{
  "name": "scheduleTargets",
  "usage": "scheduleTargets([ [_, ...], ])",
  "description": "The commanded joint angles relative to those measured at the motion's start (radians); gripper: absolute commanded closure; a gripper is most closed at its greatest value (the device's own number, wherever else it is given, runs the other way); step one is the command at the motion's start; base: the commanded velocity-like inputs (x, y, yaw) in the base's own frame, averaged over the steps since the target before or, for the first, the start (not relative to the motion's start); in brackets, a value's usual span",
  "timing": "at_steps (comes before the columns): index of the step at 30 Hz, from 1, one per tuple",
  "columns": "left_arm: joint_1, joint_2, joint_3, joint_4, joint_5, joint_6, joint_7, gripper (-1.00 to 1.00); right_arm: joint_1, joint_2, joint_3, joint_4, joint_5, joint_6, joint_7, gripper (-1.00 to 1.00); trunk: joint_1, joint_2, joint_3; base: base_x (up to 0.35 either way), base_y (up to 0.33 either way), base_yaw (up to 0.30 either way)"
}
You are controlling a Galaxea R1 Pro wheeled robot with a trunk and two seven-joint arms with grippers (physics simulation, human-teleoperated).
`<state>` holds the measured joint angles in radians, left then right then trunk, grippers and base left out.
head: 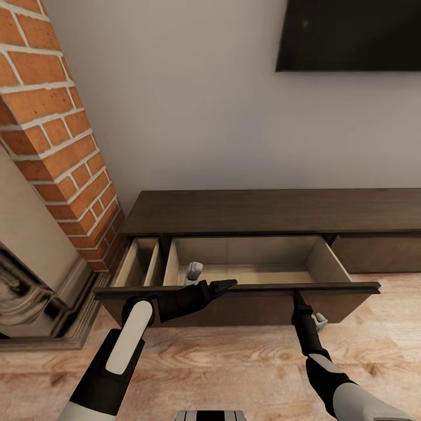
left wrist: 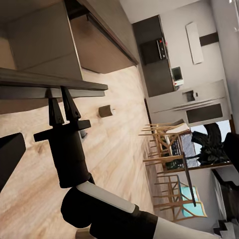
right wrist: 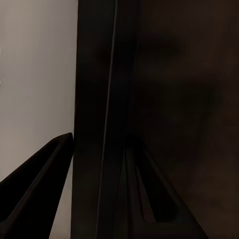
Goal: Place each of the two pumpkins and all three candles from the living room inside a cabinet in the living room (use any cabinet), then make sure every cabinet is closed, and position the cauldron so it is next to a table in the living room.
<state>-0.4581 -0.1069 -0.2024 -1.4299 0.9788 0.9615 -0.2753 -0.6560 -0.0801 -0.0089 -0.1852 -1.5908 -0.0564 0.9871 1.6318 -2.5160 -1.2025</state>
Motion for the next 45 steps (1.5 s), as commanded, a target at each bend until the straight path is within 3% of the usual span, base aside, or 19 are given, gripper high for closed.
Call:
scheduleTargets([
  [1,-0.001,0.0,0.001,0.0,-0.006,0.003,-0.007,-1.0,-0.001,0.0,0.018,0.0,0.006,-0.006,0.004,1.0,0.0,0.0,-0.001,0.0,0.0,0.0],
  [23,-0.001,0.0,0.001,0.0,-0.007,0.003,-0.007,-1.0,-0.001,0.0,0.02,0.0,0.009,-0.006,0.005,1.0,0.0,0.0,-0.001,0.0,0.0,0.0],
  [31,-0.001,0.0,0.001,0.0,-0.008,0.003,-0.007,-1.0,-0.001,0.0,0.018,0.0,0.061,-0.006,0.001,1.0,0.0,0.0,-0.001,0.0,0.0,0.0],
  [32,-0.001,0.0,0.001,0.0,-0.008,0.003,-0.007,-1.0,-0.001,0.0,0.018,0.0,0.062,-0.006,0.001,-1.0,0.0,0.0,-0.001,0.0,0.0,0.0],
  [45,-0.001,0.0,0.001,0.0,-0.015,0.003,-0.007,-1.0,-0.001,0.0,0.018,0.0,0.064,-0.006,0.001,-1.0,0.0,0.0,-0.001,0.0,0.0,0.0],
])
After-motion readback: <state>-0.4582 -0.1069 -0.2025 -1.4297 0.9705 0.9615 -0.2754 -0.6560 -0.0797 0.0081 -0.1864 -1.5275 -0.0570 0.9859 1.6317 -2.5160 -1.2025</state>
